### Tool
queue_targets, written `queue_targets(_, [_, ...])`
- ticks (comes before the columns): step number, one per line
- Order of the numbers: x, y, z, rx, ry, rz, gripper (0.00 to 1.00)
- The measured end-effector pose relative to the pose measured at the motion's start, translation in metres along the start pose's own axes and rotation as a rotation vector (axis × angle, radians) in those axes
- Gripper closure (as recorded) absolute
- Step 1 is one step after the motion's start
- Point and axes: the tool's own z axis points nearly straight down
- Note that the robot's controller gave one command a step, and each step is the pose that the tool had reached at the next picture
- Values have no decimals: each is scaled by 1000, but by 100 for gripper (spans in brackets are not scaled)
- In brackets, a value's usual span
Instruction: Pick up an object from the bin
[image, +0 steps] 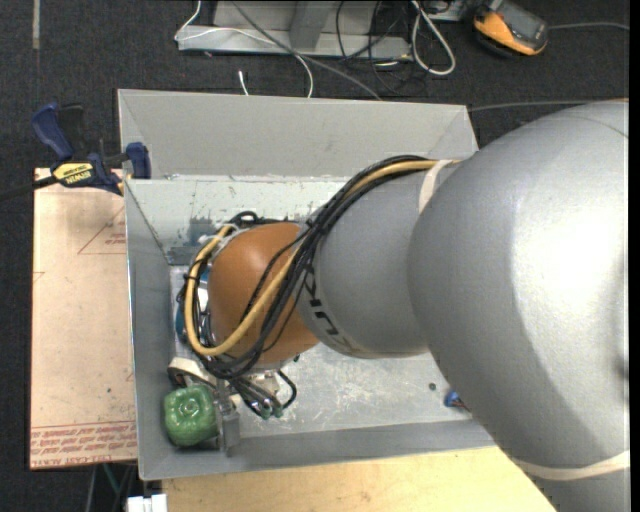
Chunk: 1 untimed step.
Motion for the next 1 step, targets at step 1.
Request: queue_targets(1, [-6,-11,7,-1,-5,-3,0])
